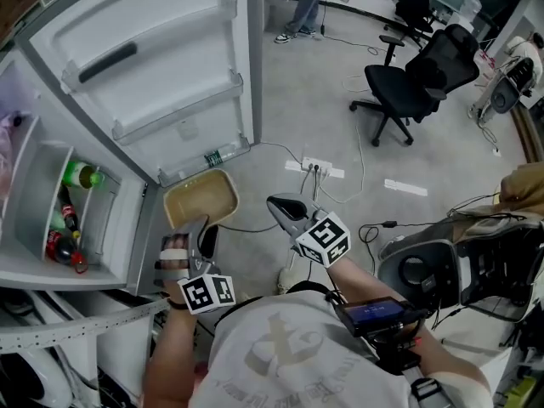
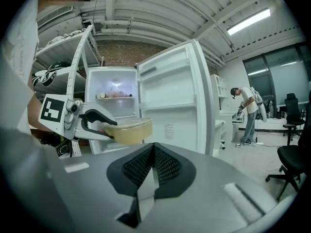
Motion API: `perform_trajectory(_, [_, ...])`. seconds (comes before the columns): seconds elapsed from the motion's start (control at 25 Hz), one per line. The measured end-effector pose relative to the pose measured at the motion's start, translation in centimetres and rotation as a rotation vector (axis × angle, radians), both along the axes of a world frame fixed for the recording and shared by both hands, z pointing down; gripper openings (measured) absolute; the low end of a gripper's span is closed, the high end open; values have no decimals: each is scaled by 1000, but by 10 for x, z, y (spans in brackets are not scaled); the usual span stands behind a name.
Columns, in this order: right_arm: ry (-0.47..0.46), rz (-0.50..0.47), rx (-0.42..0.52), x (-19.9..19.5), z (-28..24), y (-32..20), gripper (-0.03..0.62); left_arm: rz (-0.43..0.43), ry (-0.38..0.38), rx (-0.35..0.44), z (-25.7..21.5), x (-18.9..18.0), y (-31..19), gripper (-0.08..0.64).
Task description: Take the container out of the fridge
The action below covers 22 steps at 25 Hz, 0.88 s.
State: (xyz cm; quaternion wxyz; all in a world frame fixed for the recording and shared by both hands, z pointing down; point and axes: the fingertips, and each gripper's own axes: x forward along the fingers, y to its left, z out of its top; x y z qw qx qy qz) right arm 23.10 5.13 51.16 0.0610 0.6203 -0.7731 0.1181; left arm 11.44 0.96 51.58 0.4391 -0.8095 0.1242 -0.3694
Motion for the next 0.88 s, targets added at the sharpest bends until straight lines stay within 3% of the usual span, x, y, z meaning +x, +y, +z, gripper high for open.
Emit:
perform_trajectory(0.36, [-9, 101, 14, 68, -2, 41, 8, 89, 9, -3, 3, 67, 33, 144])
perform_trajectory(0.88, [4, 252, 26, 133, 1, 99, 8, 250, 10, 0, 13, 145, 77, 135])
